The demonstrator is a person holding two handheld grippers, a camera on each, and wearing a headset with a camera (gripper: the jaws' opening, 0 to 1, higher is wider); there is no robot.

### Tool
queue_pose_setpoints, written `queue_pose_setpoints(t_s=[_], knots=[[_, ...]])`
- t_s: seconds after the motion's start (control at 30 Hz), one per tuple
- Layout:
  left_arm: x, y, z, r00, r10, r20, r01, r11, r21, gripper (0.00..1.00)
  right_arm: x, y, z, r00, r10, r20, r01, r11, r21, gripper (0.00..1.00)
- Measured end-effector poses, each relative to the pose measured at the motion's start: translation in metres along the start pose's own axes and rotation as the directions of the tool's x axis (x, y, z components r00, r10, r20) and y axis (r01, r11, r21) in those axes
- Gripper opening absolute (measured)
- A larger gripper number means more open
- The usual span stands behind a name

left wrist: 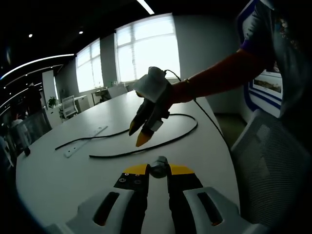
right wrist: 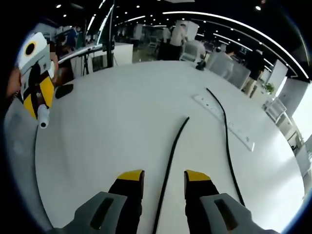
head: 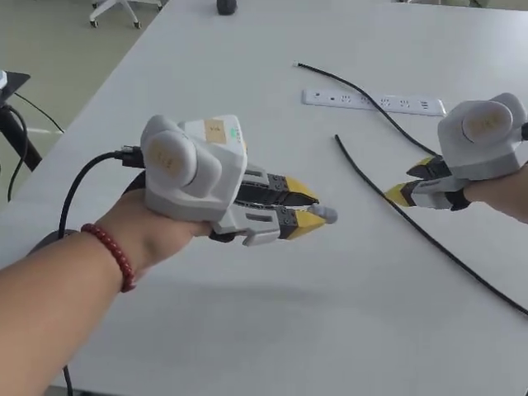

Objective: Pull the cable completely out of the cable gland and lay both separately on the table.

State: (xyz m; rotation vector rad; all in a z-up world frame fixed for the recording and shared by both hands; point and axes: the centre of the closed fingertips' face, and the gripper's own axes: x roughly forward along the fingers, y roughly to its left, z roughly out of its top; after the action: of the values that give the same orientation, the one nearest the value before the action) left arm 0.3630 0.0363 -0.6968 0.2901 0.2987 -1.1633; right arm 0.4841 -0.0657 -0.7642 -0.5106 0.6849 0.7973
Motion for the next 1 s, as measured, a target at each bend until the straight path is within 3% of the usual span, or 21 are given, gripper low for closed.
queue_pose_setpoints(t_s=[0.3,0.4,0.57,0.77,1.0], knots=[[-0.002,-0.001,-0.002,0.9998,0.015,-0.009,-0.015,1.000,-0.008,0.15,-0.038,0.012,-0.012,0.9993,-0.013,0.034,0.013,1.000,0.001,0.32],[-0.002,-0.003,-0.002,0.9998,0.014,-0.014,-0.014,1.000,-0.007,0.15,-0.051,0.018,-0.015,0.9985,-0.009,0.053,0.008,1.000,0.021,0.41],[-0.003,-0.008,0.002,0.9999,0.008,-0.013,-0.008,1.000,-0.002,0.15,-0.078,0.030,-0.013,0.9946,-0.021,0.101,0.017,0.999,0.042,0.47],[-0.002,-0.014,0.006,0.9999,0.002,-0.011,-0.002,1.000,0.010,0.15,-0.097,0.045,-0.011,0.9901,-0.032,0.137,0.025,0.998,0.056,0.67],[-0.004,-0.017,0.009,1.0000,0.006,-0.003,-0.006,1.000,0.012,0.15,-0.115,0.063,-0.018,0.9884,-0.038,0.147,0.030,0.998,0.056,0.70]])
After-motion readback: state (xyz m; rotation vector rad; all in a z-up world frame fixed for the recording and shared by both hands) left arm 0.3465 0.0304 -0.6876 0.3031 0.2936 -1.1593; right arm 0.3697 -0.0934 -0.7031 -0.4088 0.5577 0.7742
